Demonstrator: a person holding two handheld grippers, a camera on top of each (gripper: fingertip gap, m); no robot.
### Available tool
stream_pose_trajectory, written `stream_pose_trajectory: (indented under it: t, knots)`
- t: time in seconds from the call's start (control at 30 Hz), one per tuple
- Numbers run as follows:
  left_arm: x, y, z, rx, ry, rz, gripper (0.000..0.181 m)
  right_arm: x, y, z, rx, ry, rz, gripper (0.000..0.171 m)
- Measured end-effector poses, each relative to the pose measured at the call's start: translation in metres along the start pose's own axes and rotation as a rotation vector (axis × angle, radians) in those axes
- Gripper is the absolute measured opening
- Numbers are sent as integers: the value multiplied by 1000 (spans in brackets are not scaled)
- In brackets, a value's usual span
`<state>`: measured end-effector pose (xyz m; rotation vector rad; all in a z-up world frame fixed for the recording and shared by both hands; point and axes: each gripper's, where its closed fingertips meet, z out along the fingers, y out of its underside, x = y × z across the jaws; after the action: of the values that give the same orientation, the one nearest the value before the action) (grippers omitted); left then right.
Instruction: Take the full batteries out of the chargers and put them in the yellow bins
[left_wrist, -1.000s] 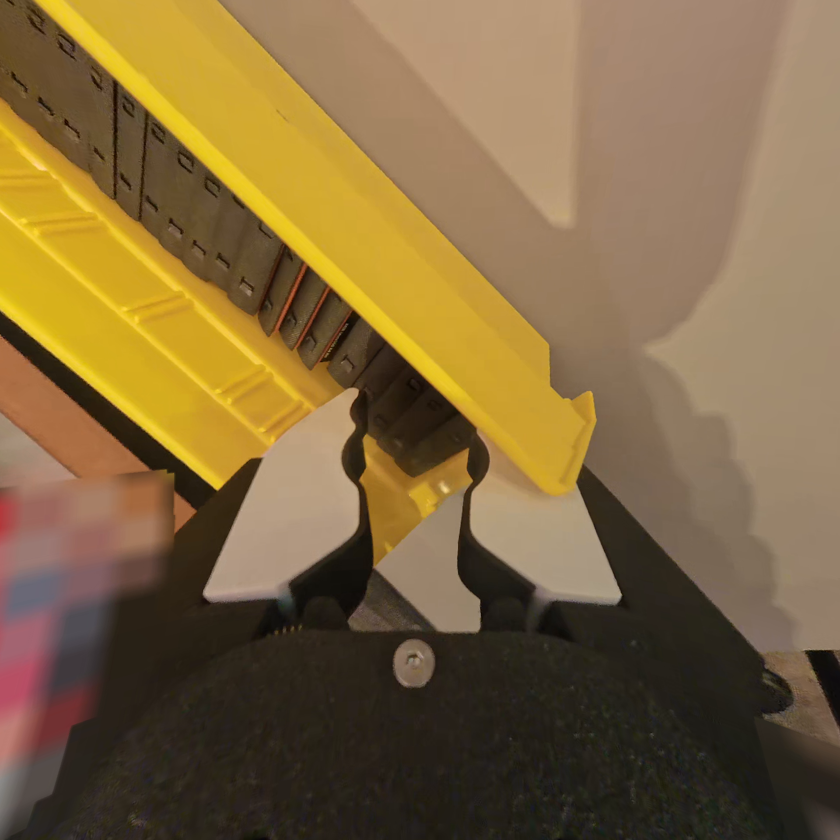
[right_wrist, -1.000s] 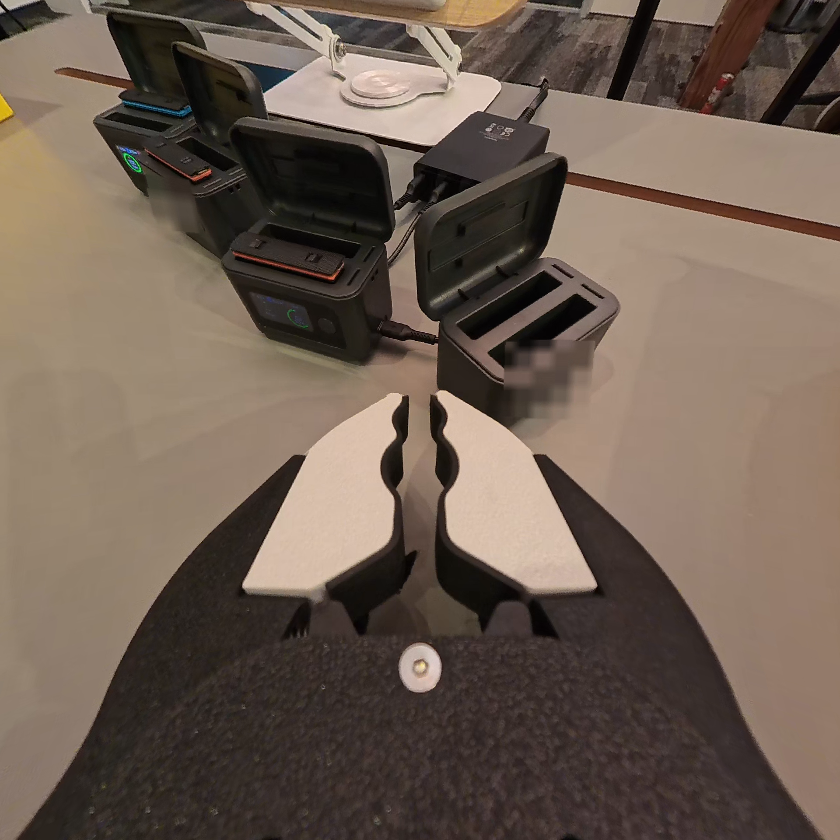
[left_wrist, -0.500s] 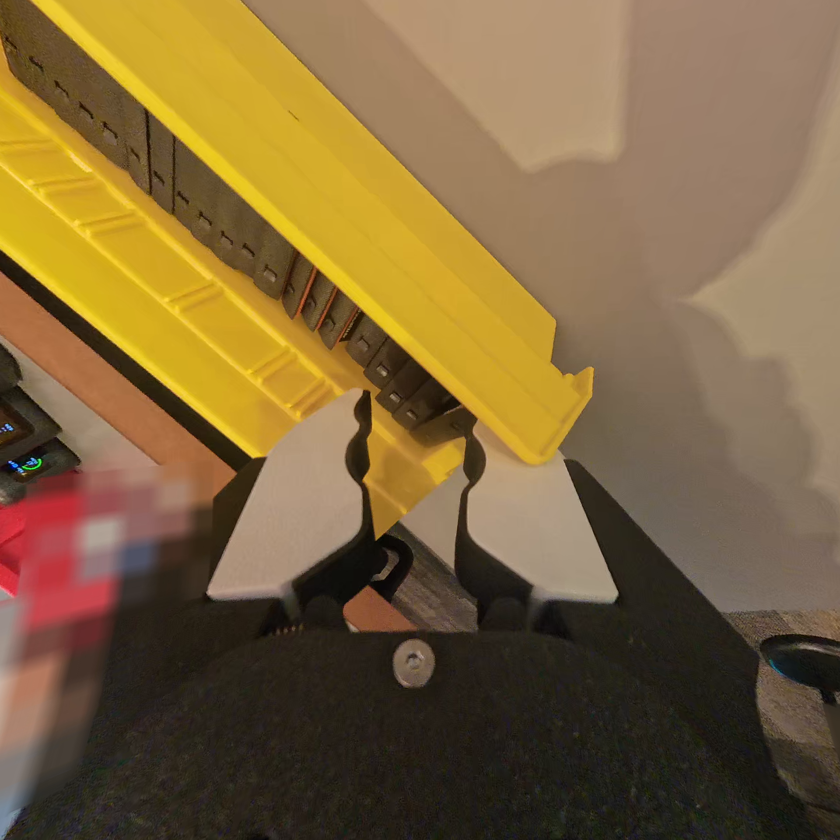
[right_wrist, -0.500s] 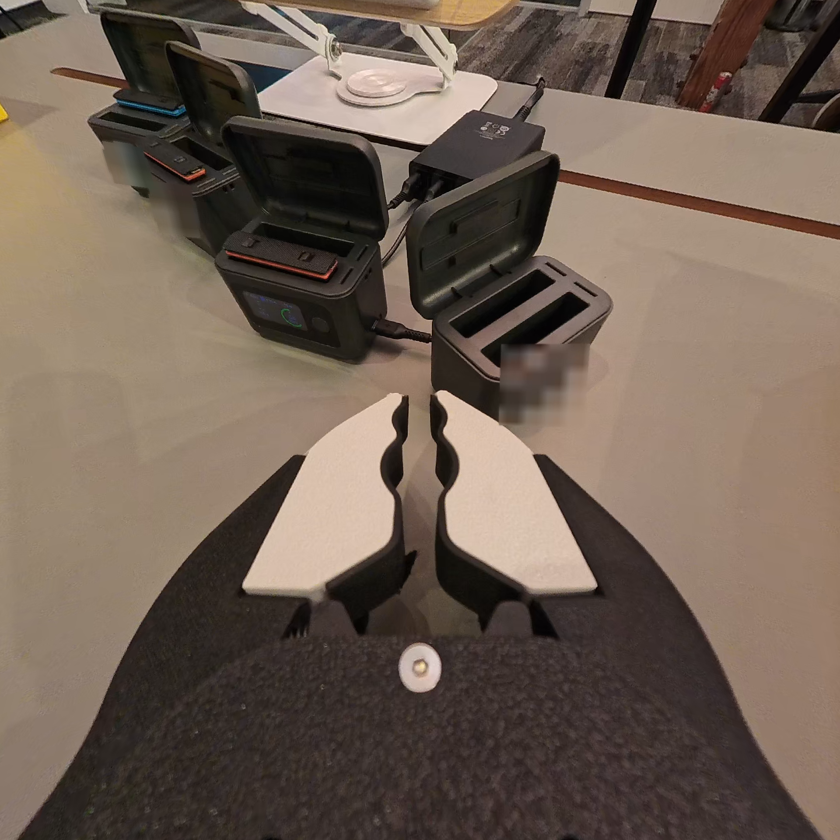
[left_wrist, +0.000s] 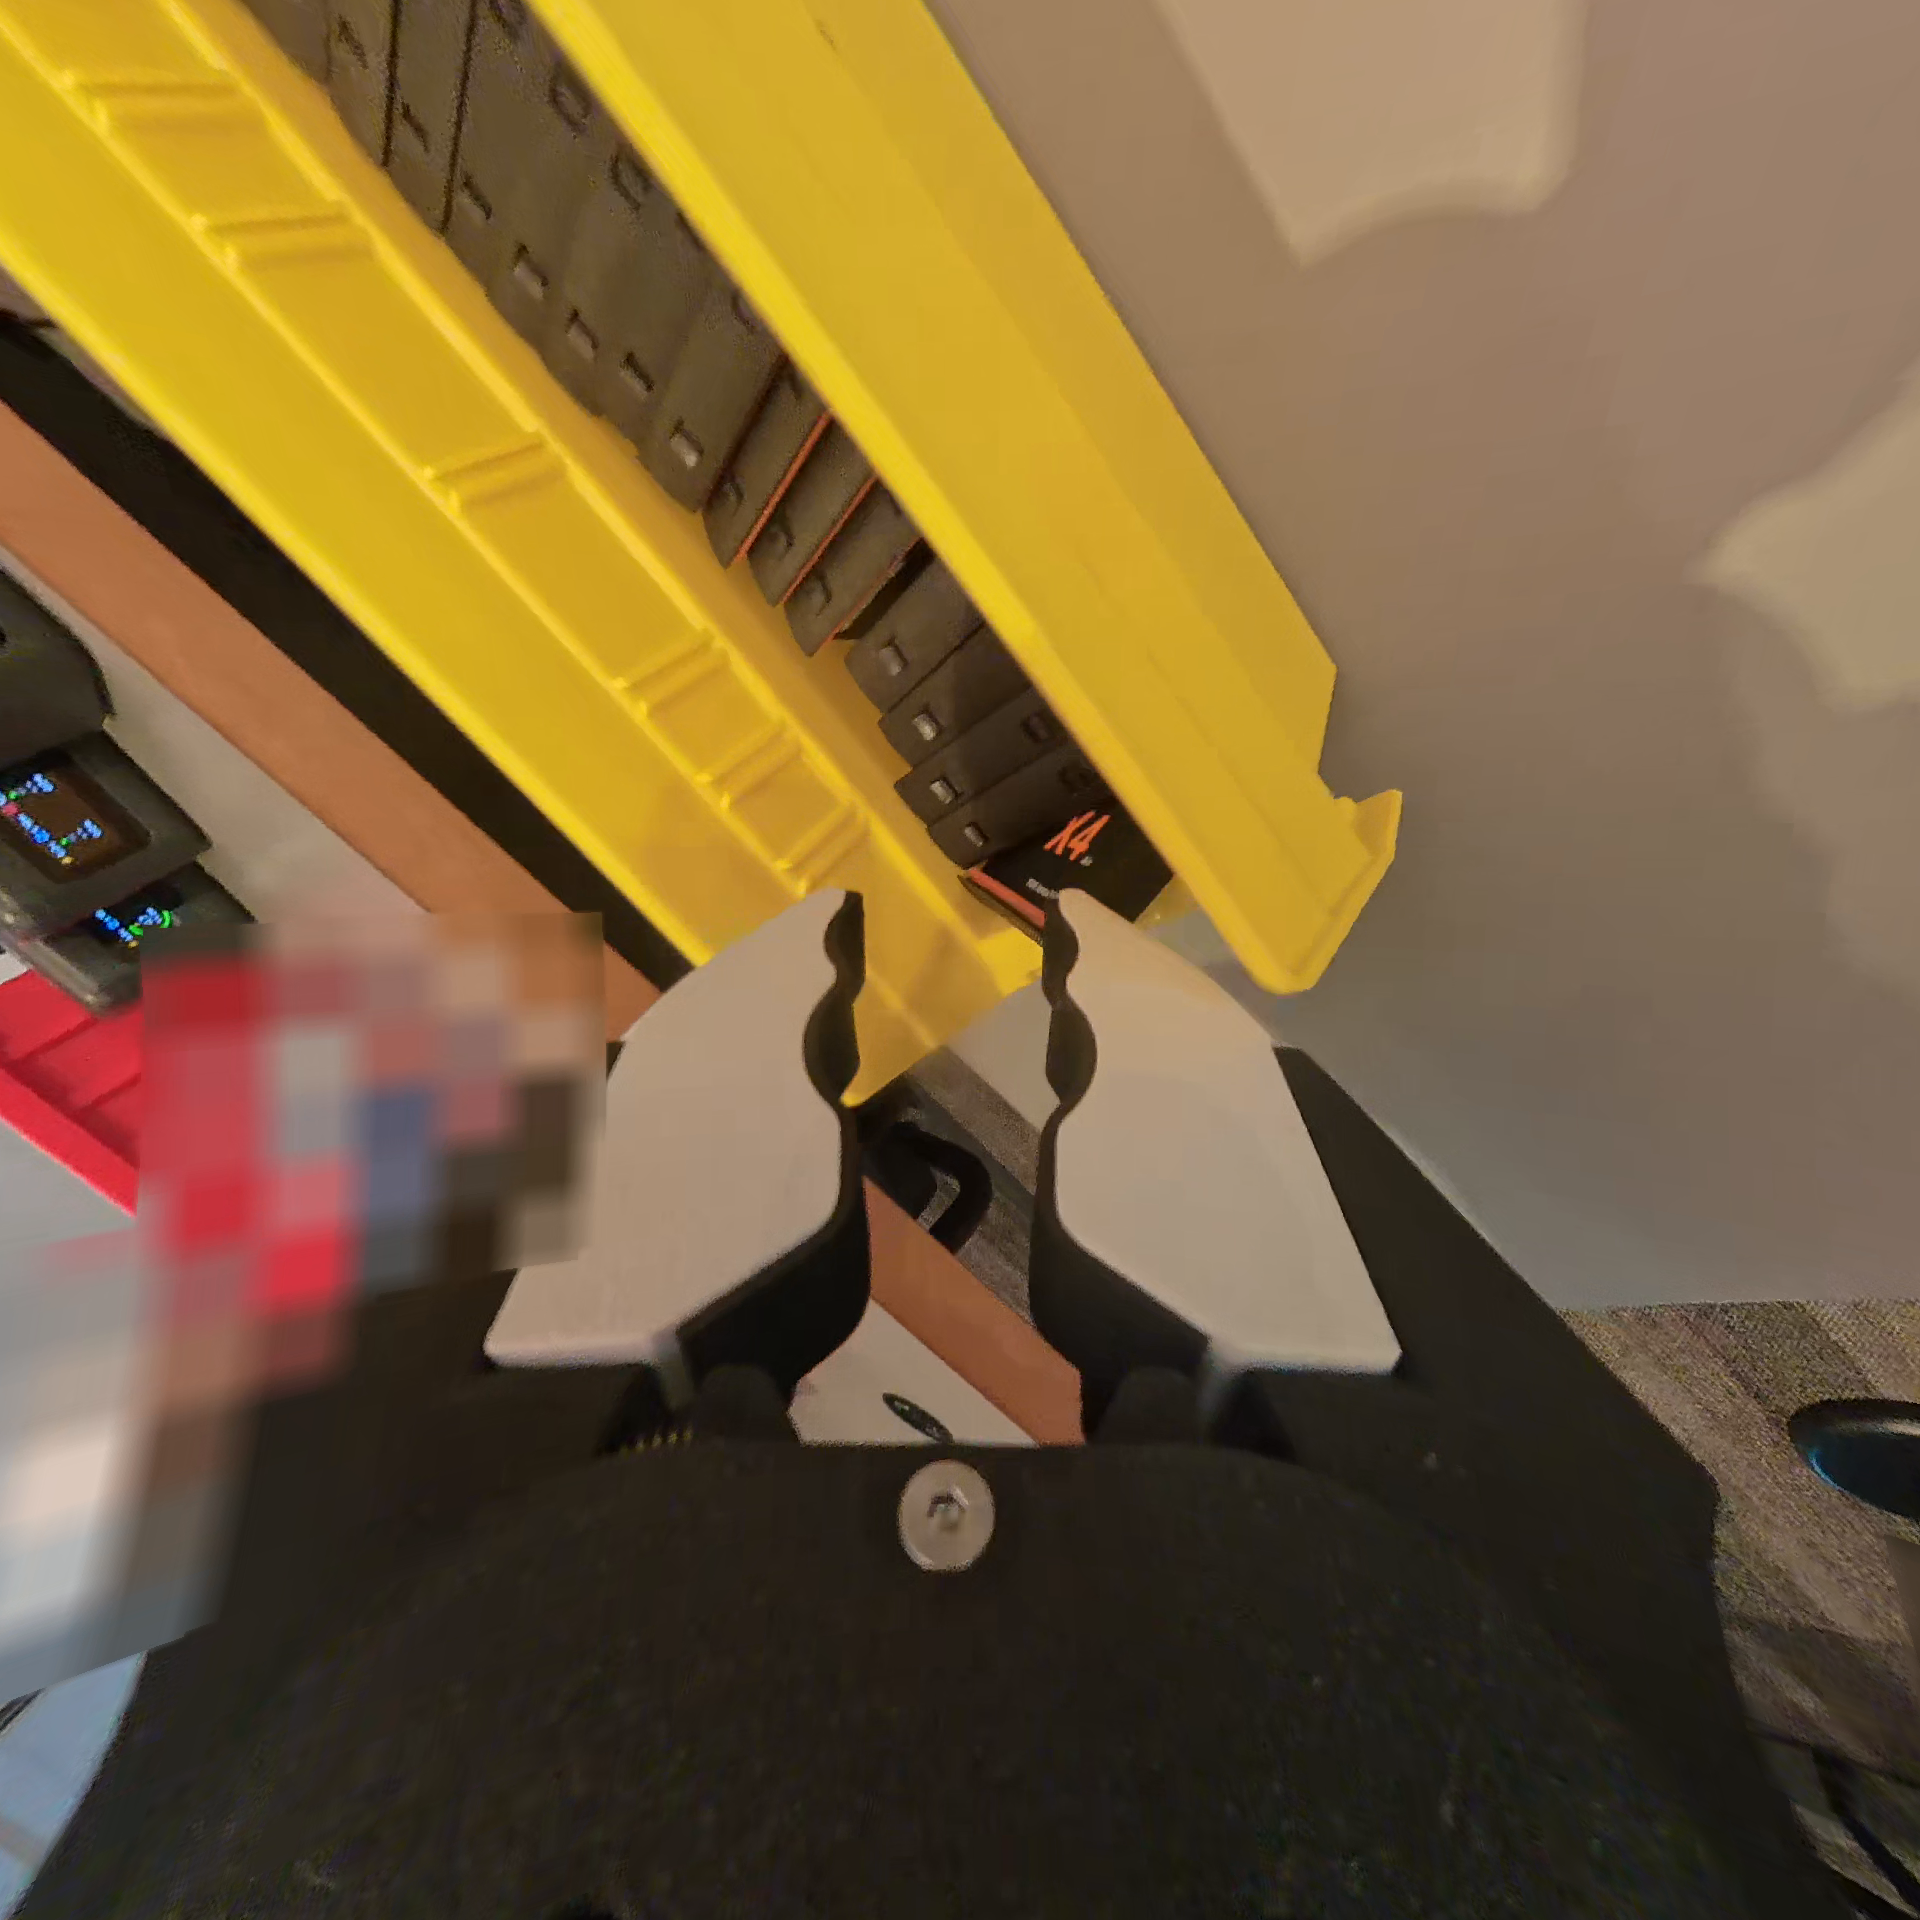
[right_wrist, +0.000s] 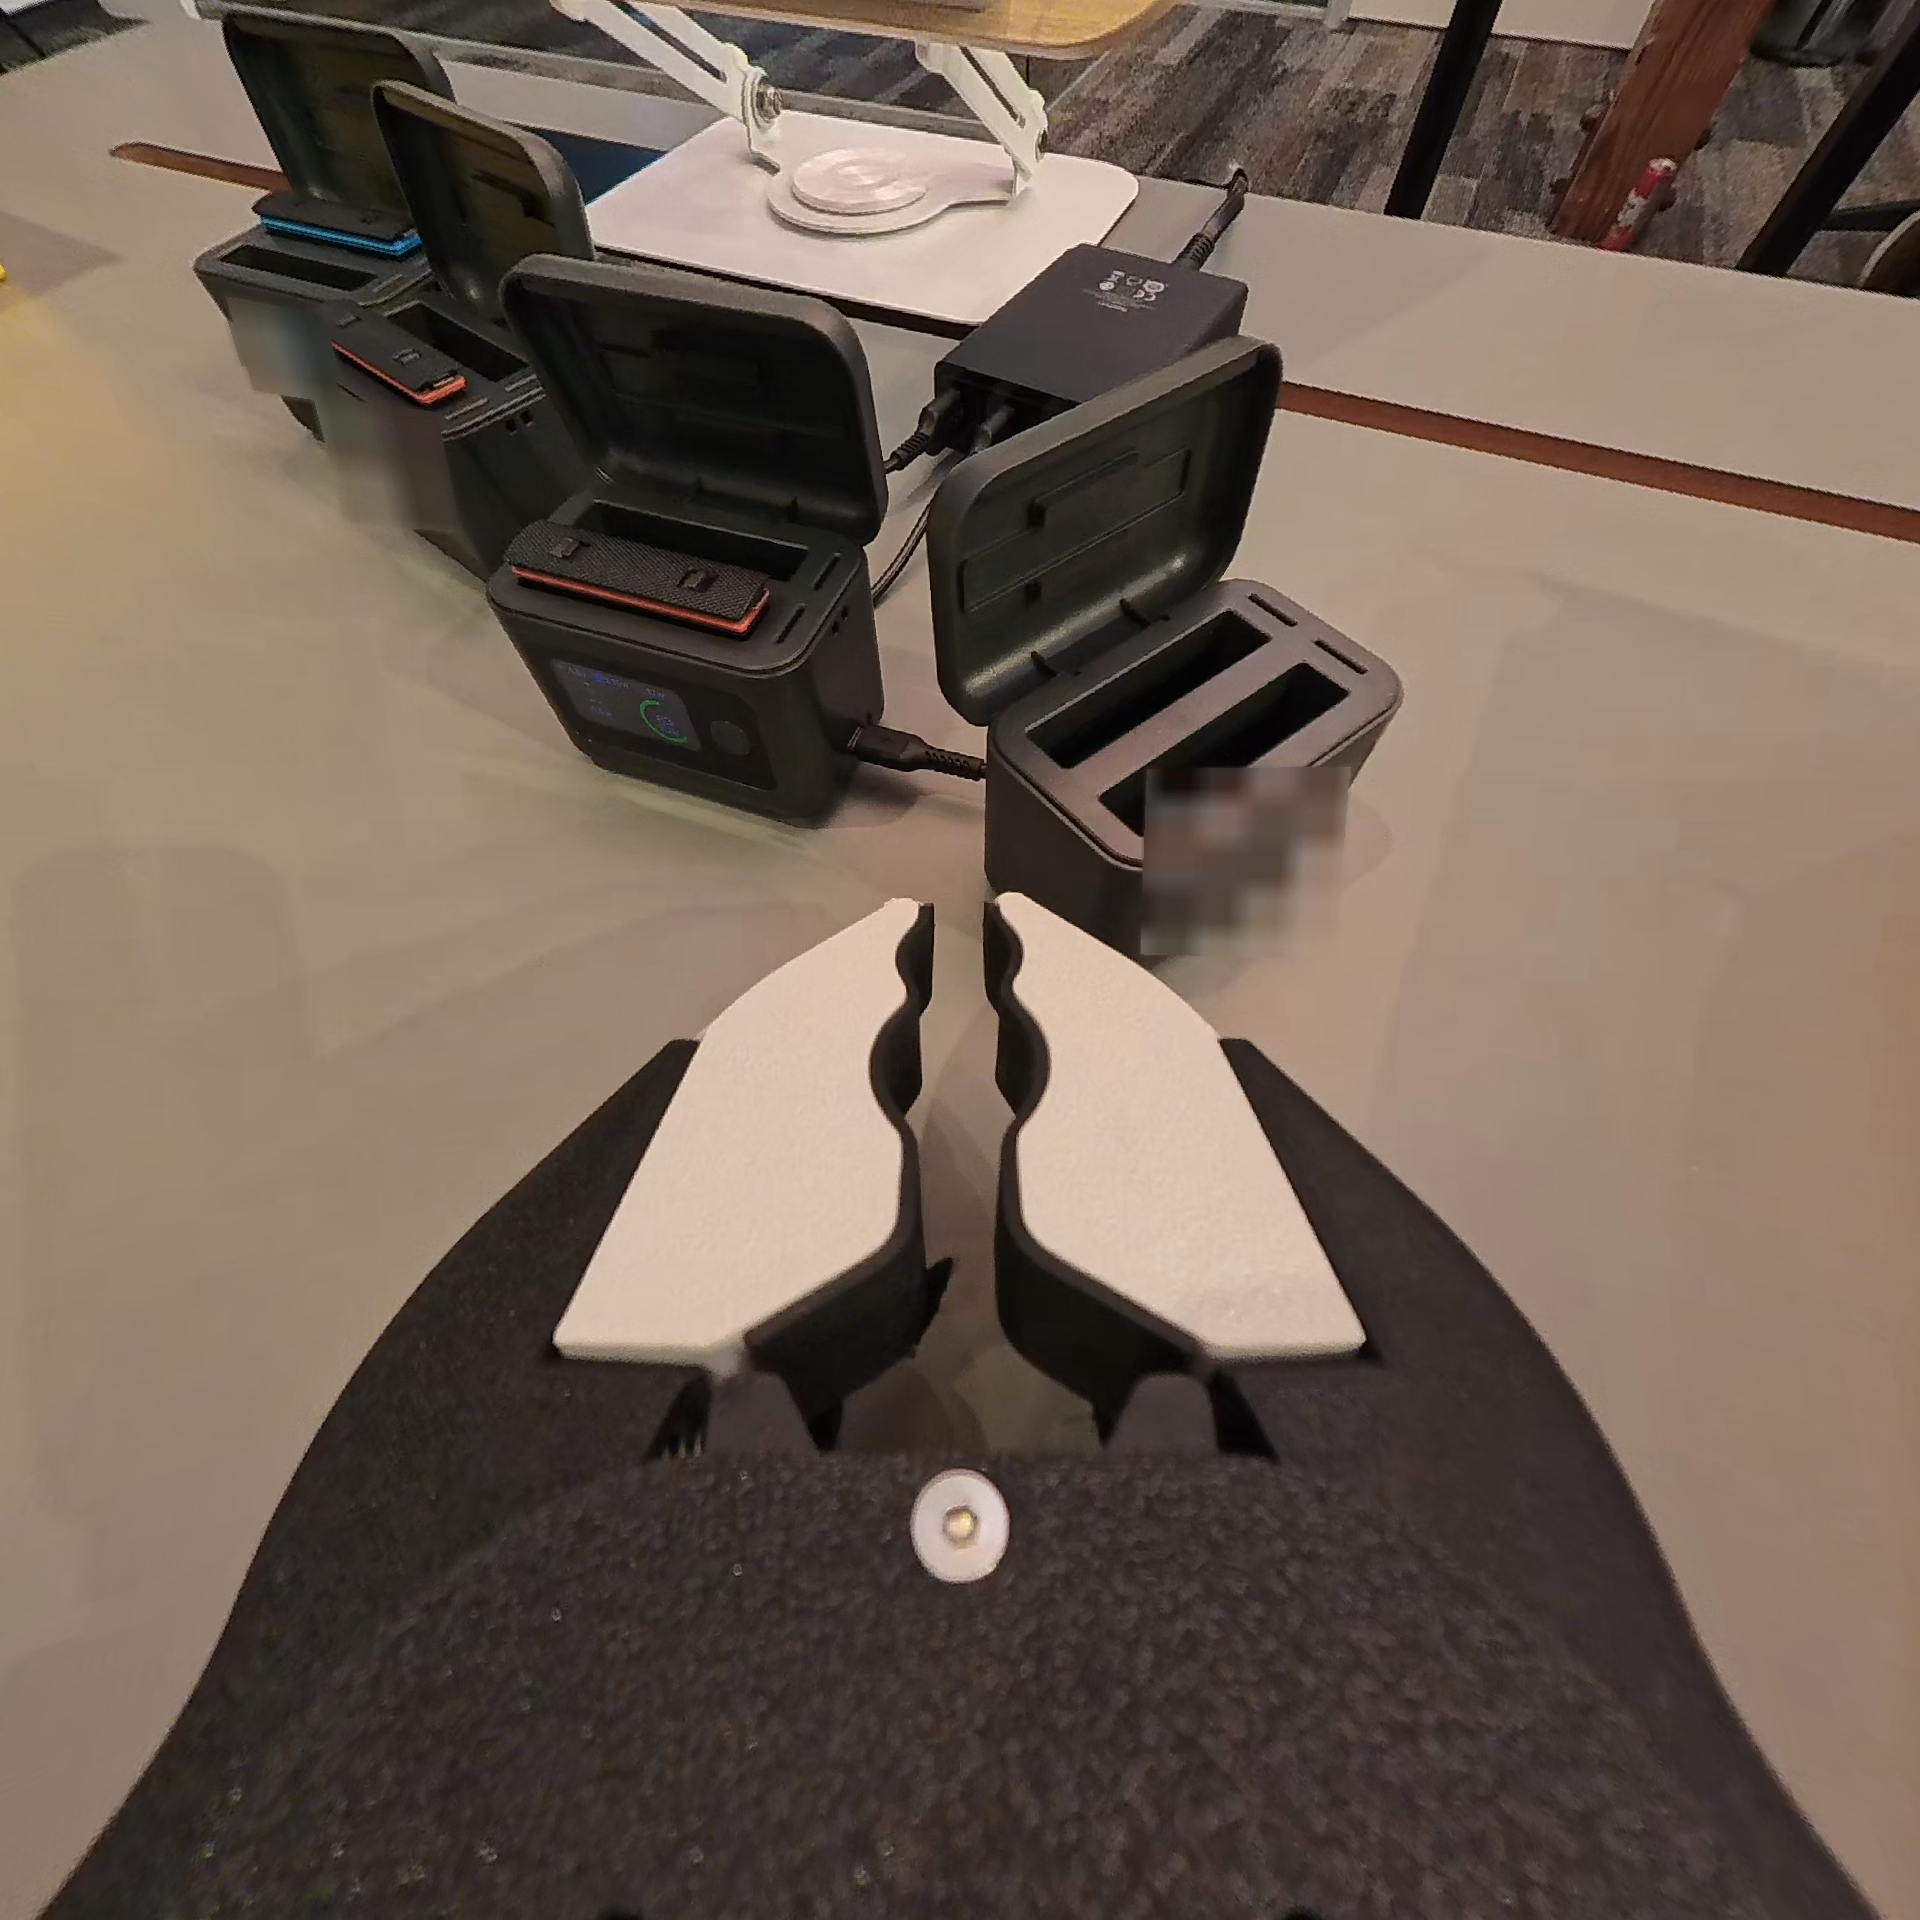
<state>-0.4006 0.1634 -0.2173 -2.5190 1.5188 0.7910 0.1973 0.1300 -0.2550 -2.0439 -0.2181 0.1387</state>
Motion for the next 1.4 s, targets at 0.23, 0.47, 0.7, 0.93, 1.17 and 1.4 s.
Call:
stream_pose_trajectory:
  t: [0.23,0.47,0.7,0.93,1.17,1.4]
  knots:
    - [-12,25,6,-33,-30,-44,25,0,0,0,1,-1,1,9]
    - [-11,30,12,12,-51,-20,19,-1,0,0,-3,-3,-2,9]
    - [-14,26,10,104,-120,108,24,-1,0,0,-1,-6,-2,9]
    - [-17,26,11,215,-118,285,27,-3,1,0,-5,-14,-9,9]
    - [-19,27,6,277,-105,335,30,-5,2,1,-12,-25,-12,8]
    - [-22,31,0,268,-114,341,33,-7,3,1,-17,-33,-17,8]
